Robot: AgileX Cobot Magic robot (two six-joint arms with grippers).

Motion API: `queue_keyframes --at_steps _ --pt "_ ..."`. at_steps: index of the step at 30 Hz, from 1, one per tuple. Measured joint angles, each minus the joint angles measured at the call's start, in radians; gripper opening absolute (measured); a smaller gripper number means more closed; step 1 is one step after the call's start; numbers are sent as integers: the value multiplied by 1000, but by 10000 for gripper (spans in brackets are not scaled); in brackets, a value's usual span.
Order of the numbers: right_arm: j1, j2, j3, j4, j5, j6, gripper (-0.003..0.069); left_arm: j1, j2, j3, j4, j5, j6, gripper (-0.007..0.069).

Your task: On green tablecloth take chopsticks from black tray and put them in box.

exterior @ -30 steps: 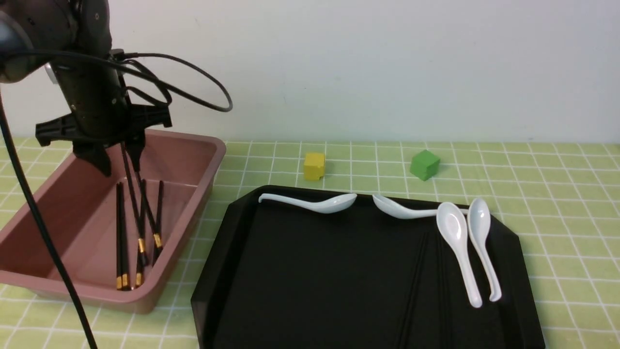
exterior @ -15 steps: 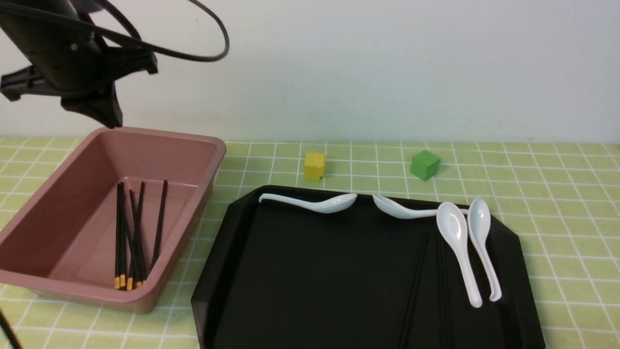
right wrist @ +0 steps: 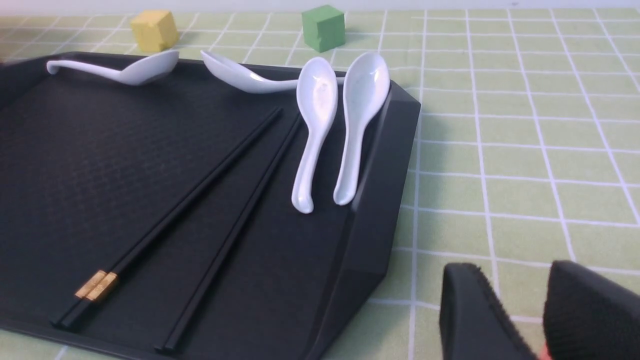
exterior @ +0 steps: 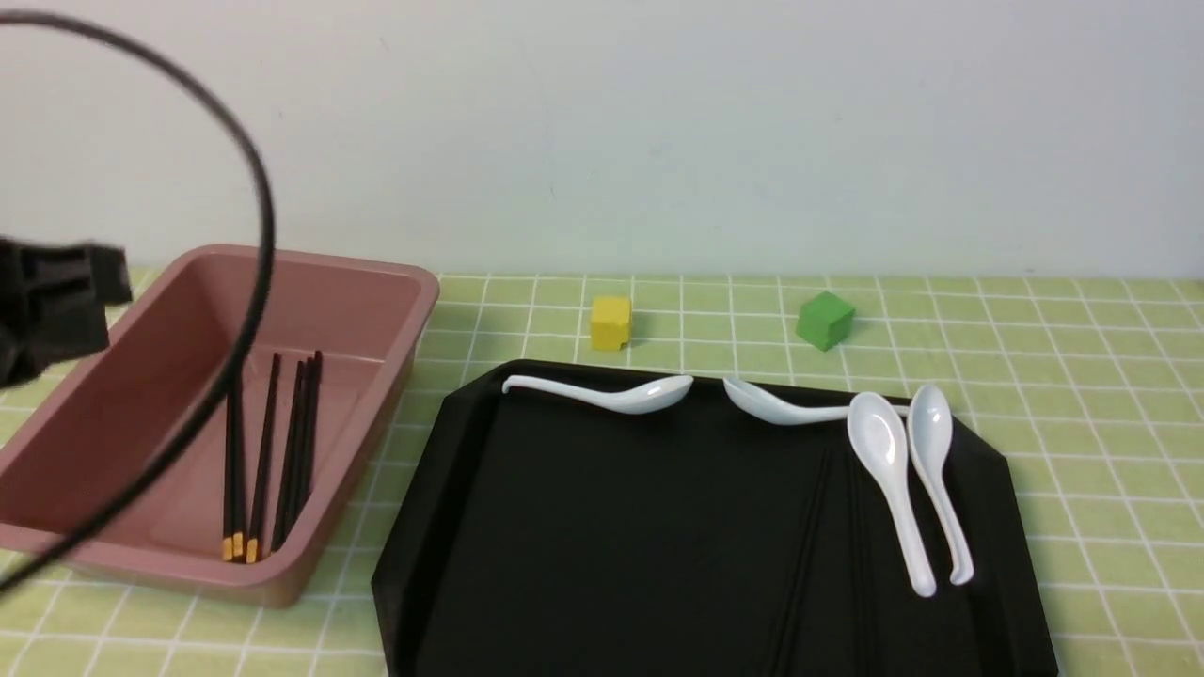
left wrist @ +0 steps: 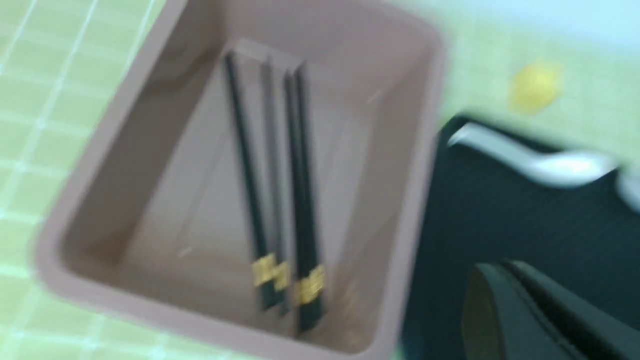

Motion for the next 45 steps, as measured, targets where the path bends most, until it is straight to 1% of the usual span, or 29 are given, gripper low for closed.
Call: queue_keyframes --at_steps 1,5,9,13,19,40,45 --pt "0 0 0 0 0 0 240 0 -40 52 -9 -47 1 -13" --pt "0 0 0 0 0 0 240 0 -288 367 -60 -319 1 -13" --pt "0 0 0 0 0 0 240 0 -441 496 -70 -386 1 -13" --pt "0 0 0 0 0 0 240 0 -532 533 -70 -441 1 -13" --pt "0 0 0 0 0 0 240 0 -545 534 -69 -464 1 -13" --pt "0 0 0 0 0 0 240 0 -549 534 -68 -466 1 -9" --pt "0 0 0 0 0 0 240 0 -638 535 -68 -427 1 -6"
